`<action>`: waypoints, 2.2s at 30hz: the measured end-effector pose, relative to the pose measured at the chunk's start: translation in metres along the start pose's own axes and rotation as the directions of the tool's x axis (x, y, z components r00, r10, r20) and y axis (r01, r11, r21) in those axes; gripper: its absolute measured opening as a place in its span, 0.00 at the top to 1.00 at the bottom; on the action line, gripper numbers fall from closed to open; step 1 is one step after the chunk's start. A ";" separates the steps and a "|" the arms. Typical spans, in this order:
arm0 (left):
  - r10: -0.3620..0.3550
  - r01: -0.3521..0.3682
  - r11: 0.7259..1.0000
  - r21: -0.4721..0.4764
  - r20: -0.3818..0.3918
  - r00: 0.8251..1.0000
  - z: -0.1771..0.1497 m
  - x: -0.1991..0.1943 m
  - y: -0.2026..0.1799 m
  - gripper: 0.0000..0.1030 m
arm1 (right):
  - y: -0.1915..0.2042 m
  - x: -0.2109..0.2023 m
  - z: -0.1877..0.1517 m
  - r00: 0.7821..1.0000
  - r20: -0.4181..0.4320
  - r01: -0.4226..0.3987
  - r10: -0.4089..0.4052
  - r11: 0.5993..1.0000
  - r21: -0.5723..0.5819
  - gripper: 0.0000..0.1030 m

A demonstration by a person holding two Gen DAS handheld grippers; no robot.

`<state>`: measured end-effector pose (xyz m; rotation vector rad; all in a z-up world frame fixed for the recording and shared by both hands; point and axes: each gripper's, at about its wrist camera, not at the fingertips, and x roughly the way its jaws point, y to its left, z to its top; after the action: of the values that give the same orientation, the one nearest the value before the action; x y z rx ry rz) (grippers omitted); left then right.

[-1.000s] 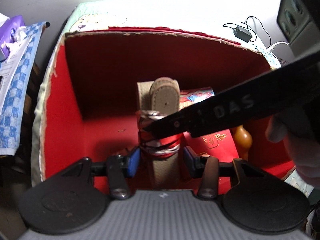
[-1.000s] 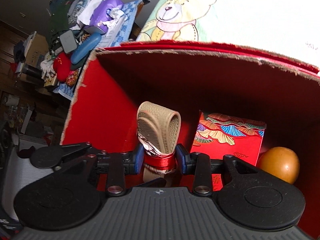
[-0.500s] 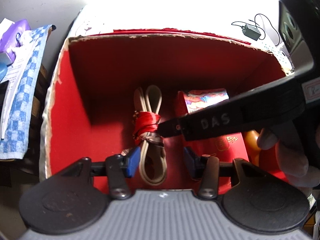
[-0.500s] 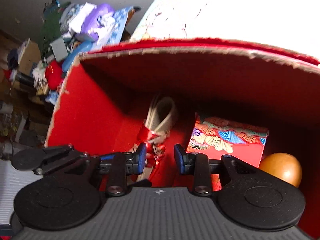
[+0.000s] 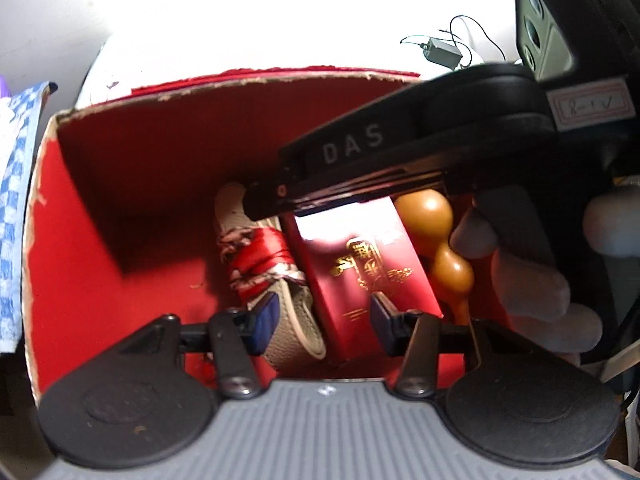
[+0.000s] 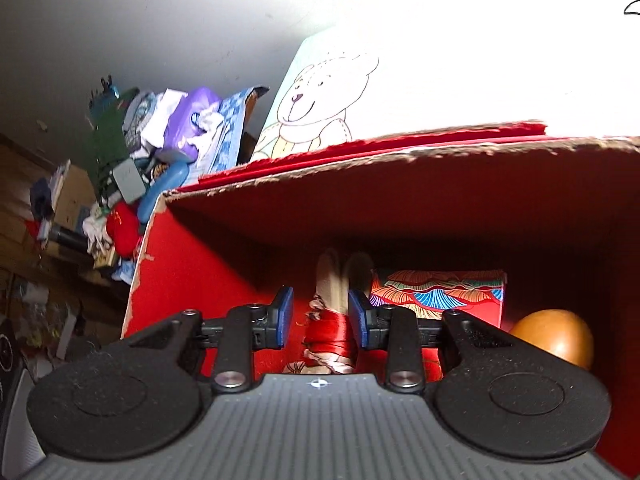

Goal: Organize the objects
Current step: 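Lower the strap into the red box and open the right gripper, then withdraw the right gripper from the box toward the tape roll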

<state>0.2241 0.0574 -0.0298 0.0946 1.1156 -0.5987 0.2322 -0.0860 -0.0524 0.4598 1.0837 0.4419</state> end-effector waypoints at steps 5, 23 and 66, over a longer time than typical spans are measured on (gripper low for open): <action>0.030 -0.029 0.998 -0.047 0.011 0.999 -0.004 -0.010 0.019 0.51 | 0.006 -0.007 0.000 0.999 0.029 0.023 -0.022 1.000 -0.018 0.67; 0.228 -0.224 0.972 -0.066 0.048 0.973 -0.015 -0.026 0.007 0.45 | 0.012 -0.049 -0.037 0.963 0.194 0.196 -0.189 0.981 -0.016 0.67; 0.470 -0.451 0.880 -0.146 0.144 0.871 -0.083 -0.097 -0.074 0.35 | 0.021 -0.129 -0.142 0.955 0.296 0.061 -0.013 0.986 -0.153 0.66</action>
<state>0.0900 0.0646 0.0329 0.2056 0.9066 -0.1117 0.0491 -0.1207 -0.0019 0.3483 0.7600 0.4090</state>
